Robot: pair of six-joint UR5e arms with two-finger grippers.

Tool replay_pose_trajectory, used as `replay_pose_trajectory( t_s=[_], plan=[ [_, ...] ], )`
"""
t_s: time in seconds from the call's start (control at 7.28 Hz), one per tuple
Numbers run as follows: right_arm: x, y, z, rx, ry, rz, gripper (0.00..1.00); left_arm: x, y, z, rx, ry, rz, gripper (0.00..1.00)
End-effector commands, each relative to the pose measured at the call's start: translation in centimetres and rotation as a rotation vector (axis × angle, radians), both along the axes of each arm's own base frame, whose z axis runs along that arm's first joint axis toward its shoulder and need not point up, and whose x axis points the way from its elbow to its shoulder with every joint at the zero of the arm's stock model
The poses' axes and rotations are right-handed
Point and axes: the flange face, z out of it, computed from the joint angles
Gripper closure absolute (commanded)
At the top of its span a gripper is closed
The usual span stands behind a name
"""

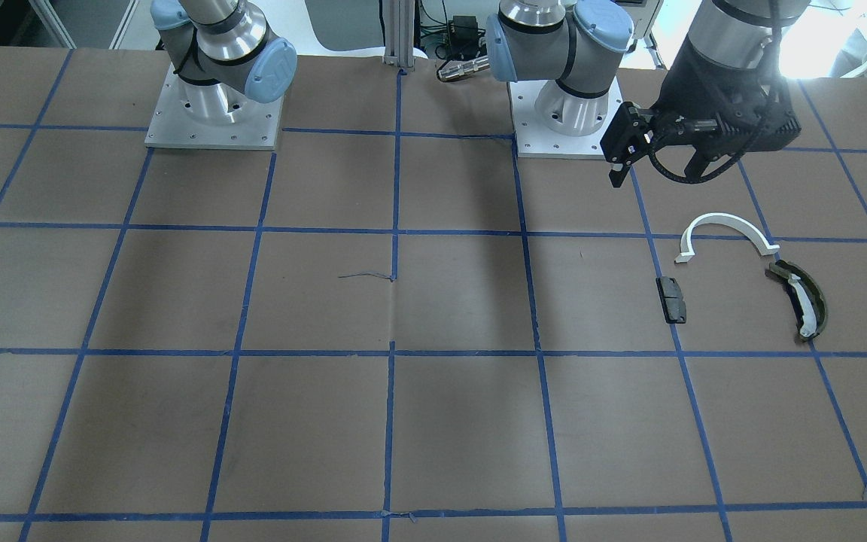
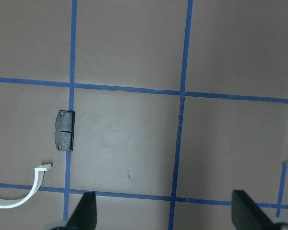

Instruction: Place bearing gear from tray to pile

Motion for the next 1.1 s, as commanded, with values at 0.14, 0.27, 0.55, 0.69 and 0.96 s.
replay_pose_trajectory(
  t_s=[0.14, 0.27, 0.55, 0.69, 0.96],
  plan=[
    [14.6, -1.6, 0.5, -0.023, -0.036, -0.282, 0.99, 0.1, 0.0, 0.0, 0.001, -0.001, 0.001, 0.00],
    [18.1, -1.6, -0.2, -0.015, -0.062, -0.403, 0.98, 0.2, -0.1, -0.1, 0.002, -0.002, -0.004, 0.00],
    [26.8, -1.3, -3.5, 0.030, -0.072, -0.454, 0.98, 0.4, 0.2, -0.9, 0.021, -0.007, -0.005, 0.00],
    [32.4, -0.6, -5.0, 0.026, -0.077, -0.476, 0.98, 0.6, 0.5, -2.2, 0.036, 0.000, 0.008, 0.00],
    [40.8, 0.0, -8.7, -0.039, -0.132, -0.710, 0.95, 1.1, 0.2, -2.6, 0.016, -0.008, 0.013, 0.00]
  ],
)
